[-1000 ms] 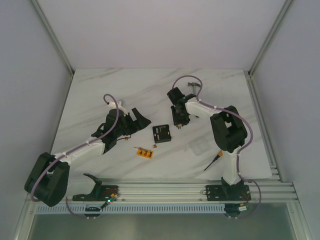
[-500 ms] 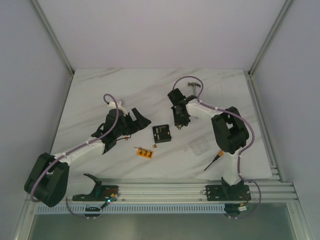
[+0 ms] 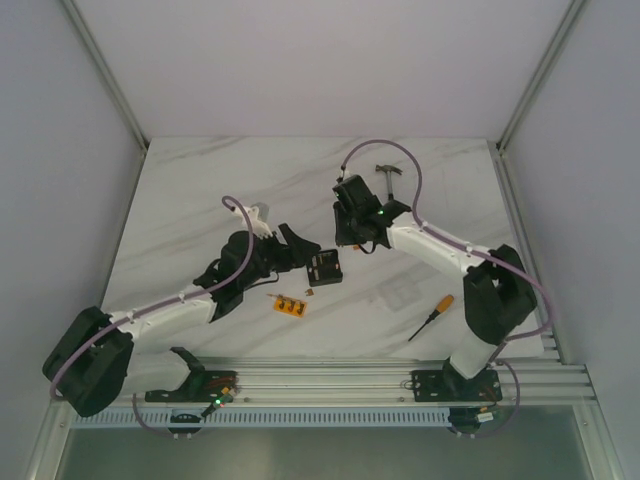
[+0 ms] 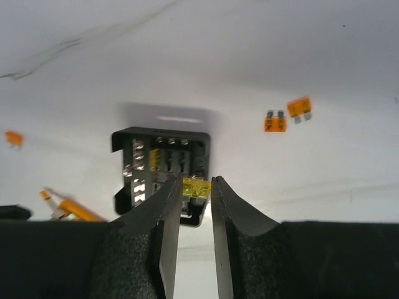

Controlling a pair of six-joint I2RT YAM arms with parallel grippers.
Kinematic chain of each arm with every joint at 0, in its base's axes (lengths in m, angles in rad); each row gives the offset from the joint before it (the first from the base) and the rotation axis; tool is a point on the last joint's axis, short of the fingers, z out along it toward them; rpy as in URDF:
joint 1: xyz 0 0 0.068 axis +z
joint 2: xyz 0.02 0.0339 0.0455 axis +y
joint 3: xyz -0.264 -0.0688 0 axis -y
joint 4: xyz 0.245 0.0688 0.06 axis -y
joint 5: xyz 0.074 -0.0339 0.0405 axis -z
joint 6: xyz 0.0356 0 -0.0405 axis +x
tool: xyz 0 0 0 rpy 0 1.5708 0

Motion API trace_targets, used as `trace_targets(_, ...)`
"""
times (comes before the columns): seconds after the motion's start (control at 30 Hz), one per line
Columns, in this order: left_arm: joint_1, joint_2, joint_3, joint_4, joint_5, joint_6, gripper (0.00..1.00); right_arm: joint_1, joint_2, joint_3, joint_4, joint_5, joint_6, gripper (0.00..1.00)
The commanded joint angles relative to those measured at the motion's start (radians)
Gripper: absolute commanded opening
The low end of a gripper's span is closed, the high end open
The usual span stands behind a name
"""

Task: Snap on the fuse box
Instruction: Pick up the fuse from the center of the board.

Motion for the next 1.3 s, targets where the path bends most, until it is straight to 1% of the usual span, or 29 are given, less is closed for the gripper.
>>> trace_targets(0.0, -0.060, -0.023, -0.041, 0.165, -0.126, 0.031, 0.77, 0.029, -0.082, -0.061, 0.093, -0.017, 0.071, 0.21)
trace_targets(0.07, -0.086, -0.025, -0.055, 0.195, -0.170, 0.040, 0.74, 0.040, -0.117, -0.088, 0.126, -0.025, 0.093, 0.21)
trace_targets(0.13, -0.103, -0.021, -0.069, 0.233, -0.191, 0.043, 0.69, 0.048, -0.150, -0.115, 0.162, -0.036, 0.114, 0.21)
trace_targets(0.3, -0.136, 0.023, -0.051, 0.278, -0.195, 0.069, 0.51, 0.060, -0.228, -0.176, 0.232, -0.065, 0.159, 0.21)
trace_targets(0.4, -0.148, 0.055, -0.039, 0.291, -0.201, 0.075, 0.42, 0.065, -0.251, -0.195, 0.255, -0.082, 0.175, 0.21)
trace_targets(0.67, -0.159, 0.109, 0.004, 0.288, -0.196, 0.091, 0.40, 0.074, -0.276, -0.236, 0.309, -0.123, 0.208, 0.21)
trace_targets(1.0, -0.159, 0.113, 0.017, 0.237, -0.257, 0.104, 0.40, 0.082, -0.289, -0.253, 0.333, -0.150, 0.221, 0.21)
trace_targets(1.07, -0.160, 0.114, 0.017, 0.238, -0.257, 0.105, 0.38, 0.083, -0.291, -0.255, 0.335, -0.153, 0.224, 0.21)
trace_targets(1.27, -0.159, 0.108, 0.018, 0.241, -0.262, 0.113, 0.29, 0.086, -0.289, -0.261, 0.342, -0.167, 0.231, 0.21)
